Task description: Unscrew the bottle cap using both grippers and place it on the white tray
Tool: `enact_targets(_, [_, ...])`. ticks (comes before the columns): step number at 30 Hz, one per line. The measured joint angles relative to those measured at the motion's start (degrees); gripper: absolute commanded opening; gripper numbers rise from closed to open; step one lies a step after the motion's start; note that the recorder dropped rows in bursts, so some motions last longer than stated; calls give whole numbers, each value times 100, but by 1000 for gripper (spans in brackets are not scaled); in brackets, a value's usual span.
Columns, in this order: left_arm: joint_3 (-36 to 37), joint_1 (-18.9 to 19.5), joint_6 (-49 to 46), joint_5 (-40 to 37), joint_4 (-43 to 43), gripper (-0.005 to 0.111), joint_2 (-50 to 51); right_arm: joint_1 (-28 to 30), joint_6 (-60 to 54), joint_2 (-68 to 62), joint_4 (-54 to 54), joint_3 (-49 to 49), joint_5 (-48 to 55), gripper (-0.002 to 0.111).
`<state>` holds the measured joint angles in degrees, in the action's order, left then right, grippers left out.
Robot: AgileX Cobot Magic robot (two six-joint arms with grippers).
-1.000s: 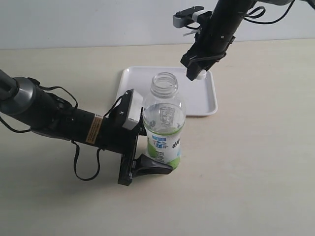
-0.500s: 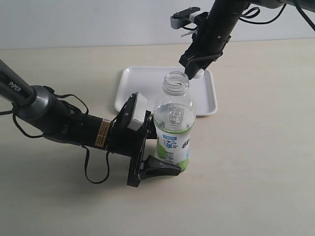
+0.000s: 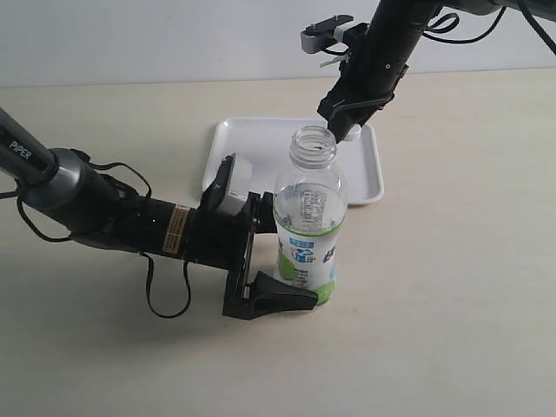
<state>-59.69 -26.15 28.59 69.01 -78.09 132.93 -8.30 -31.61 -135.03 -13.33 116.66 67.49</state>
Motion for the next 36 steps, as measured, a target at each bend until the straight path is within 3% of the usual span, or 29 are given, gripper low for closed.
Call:
enact_targets(10, [0,850,1396,0,-976,105,-818,0,0,46,-25,0,0,0])
enact_targets(21, [10,2567,3727,0,-1371,105,-2192,-224,0,54,-79,0,-141,0])
enact_targets(25, [319,3074,3178,20,-1436,105,-2704,-481,13,54,-34,0,-435,0])
enact_targets(29, [797,3124,2351,48,-1039,105,-2788,-481,154,-57,115,0,-477,0])
enact_targets(36, [818,3124,2183,48,-938,105,-2788,-511,323,-422,125,0,-552,0])
